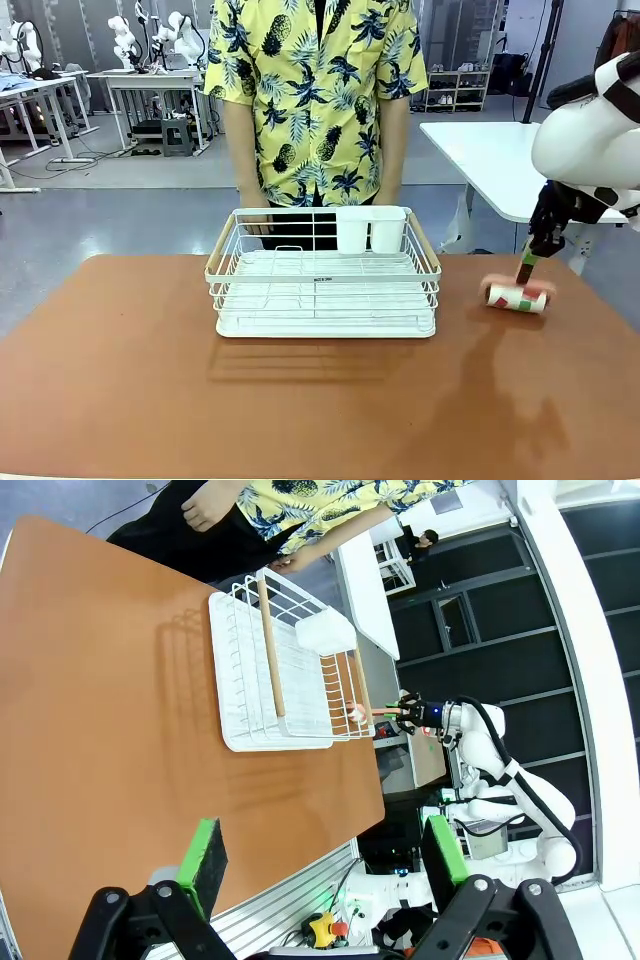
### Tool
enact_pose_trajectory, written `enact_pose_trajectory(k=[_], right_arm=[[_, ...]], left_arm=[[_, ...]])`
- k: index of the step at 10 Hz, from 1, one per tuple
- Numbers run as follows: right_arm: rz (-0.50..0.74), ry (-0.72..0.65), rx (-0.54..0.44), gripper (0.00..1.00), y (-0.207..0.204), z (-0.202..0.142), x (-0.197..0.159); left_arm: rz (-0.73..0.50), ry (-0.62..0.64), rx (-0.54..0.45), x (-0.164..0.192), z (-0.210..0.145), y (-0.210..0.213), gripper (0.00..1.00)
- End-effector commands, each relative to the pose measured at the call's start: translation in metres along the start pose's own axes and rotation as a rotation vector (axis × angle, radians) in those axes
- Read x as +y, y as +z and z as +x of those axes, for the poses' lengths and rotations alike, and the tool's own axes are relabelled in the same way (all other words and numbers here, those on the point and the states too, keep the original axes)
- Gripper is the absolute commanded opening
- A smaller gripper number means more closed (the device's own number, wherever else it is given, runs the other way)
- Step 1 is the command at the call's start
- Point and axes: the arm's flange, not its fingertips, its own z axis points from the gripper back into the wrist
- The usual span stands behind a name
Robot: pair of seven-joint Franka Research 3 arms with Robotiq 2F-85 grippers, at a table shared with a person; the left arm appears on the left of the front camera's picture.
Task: Clean the table.
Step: Place the Lint Roller down when the Dish drying rack is positioned in the middle of the table.
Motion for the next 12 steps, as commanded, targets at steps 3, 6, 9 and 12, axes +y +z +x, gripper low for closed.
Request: enact_pose_trajectory(k=[3,6,9,12], right_arm=[[-0.024,0.058,0.02,1.0,0.001,0.004,-0.004],[-0.051,0.031,-0.001,1.0,0.017,0.008,-0.018],[-0.098,0.112,-0.007,1.0,0.05,0.02,-0.064],[-0.065,0.153,0.031,1.0,0.078,0.025,-0.087]], left_arm=[[-0.022,-0.016,-0.01,-0.001,-0.001,0.002,1.0],[-0.022,-0.016,-0.01,-0.001,-0.001,0.002,1.0],[-0.022,-0.016,-0.01,-0.001,-0.001,0.002,1.0],[-0.022,-0.016,-0.01,-0.001,-0.001,0.002,1.0]])
